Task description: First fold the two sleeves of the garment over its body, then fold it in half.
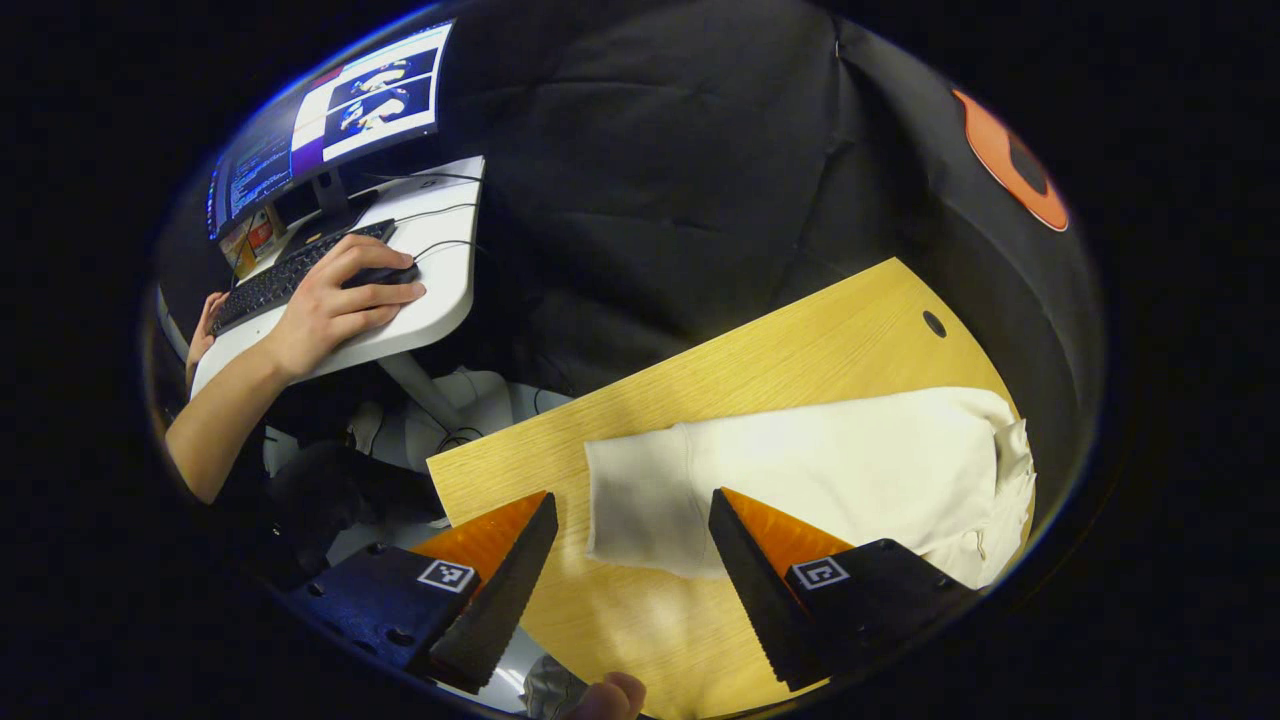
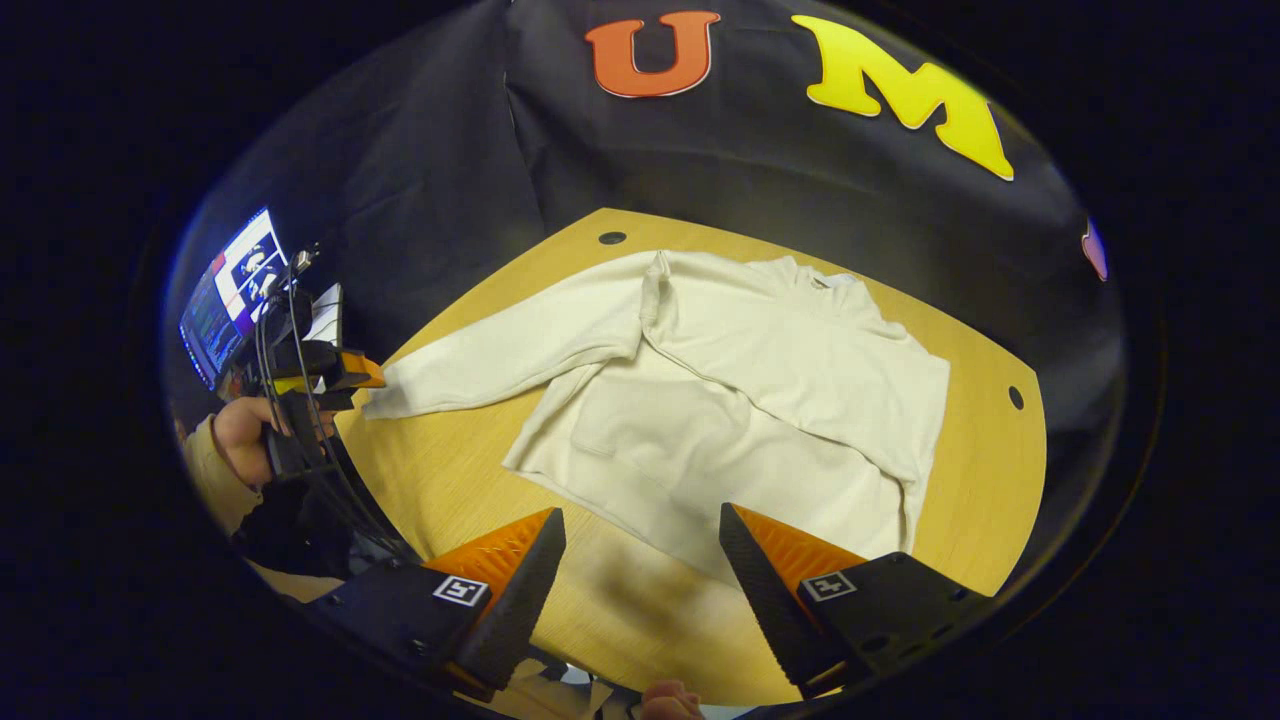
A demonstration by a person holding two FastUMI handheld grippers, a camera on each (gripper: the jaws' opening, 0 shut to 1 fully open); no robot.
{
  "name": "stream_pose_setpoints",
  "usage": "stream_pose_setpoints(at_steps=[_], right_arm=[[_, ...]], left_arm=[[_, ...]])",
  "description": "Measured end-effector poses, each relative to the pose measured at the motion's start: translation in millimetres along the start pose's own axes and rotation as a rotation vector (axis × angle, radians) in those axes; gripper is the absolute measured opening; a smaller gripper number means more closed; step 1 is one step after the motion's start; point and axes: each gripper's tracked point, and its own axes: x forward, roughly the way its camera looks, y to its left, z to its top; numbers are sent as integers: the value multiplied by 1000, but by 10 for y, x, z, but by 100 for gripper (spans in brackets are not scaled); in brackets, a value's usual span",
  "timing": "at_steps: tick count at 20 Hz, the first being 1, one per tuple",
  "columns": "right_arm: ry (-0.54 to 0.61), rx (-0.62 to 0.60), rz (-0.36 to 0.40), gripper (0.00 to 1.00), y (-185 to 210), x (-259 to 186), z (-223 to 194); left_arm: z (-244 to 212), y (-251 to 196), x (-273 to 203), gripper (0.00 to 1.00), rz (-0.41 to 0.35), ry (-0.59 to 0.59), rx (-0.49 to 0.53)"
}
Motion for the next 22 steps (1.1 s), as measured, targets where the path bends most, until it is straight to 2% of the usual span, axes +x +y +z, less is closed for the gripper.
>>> stream_pose_setpoints(at_steps=[6,8,12,14,15,16,18,19,21,22], right_arm=[[7,8,-2,97,44,82,29],[17,15,1,97,53,118,1],[27,28,1,97,33,141,-36],[28,39,-1,97,-8,136,-60],[29,47,-2,97,-37,123,-73],[30,53,-7,97,-65,119,-85],[27,74,-14,97,-131,97,-97],[22,95,-24,97,-180,69,-106],[9,134,-26,97,-239,15,-108],[2,149,-29,97,-270,-27,-116]], left_arm=[[-136,-15,170,99,0,123,-50],[-153,-8,175,100,13,148,-36],[-168,-31,197,95,21,179,-4],[-175,-79,213,87,1,198,14],[-182,-95,215,77,-2,209,13],[-180,-114,222,80,-5,218,21],[-175,-136,228,66,-16,225,35],[-164,-160,235,69,-24,228,41],[-160,-189,254,54,-44,233,69],[-159,-212,265,43,-53,232,67]])
